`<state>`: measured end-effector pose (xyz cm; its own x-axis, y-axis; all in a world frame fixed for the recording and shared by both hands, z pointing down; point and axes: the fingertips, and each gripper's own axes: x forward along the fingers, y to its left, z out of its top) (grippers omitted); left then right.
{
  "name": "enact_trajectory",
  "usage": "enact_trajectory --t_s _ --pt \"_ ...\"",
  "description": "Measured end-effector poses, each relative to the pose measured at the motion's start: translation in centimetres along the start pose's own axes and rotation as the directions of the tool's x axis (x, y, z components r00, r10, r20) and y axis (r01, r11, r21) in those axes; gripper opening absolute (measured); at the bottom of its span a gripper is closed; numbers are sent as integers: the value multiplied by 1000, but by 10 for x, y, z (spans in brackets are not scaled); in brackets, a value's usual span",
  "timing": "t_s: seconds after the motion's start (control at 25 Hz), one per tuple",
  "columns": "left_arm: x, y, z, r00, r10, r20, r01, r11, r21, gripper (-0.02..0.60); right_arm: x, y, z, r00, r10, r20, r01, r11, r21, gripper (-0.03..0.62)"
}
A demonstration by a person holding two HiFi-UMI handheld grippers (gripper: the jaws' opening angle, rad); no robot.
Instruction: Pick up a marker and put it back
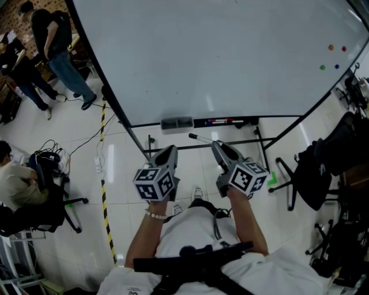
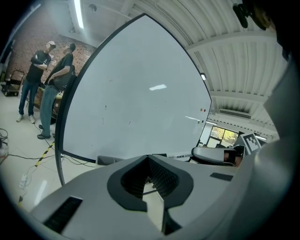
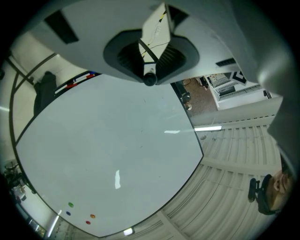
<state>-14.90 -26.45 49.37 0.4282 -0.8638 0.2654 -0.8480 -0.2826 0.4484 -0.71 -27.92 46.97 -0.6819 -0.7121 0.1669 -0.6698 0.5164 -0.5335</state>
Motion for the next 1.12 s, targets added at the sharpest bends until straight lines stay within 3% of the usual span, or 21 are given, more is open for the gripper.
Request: enact_trajectory --t_s 0.44,0.84,1.12 --pt "14 5 1 1000 17 -15 -18 1000 -16 -9 33 -30 9 1000 -16 -19 16 1000 -17 81" --pt "33 11 14 999 47 -12 -47 999 -2 -9 90 -43 43 999 33 -26 -35 997 -62 81" --pt "51 23 20 997 66 -31 -66 998 -2 -8 128 -60 39 996 49 -71 -52 997 -48 82"
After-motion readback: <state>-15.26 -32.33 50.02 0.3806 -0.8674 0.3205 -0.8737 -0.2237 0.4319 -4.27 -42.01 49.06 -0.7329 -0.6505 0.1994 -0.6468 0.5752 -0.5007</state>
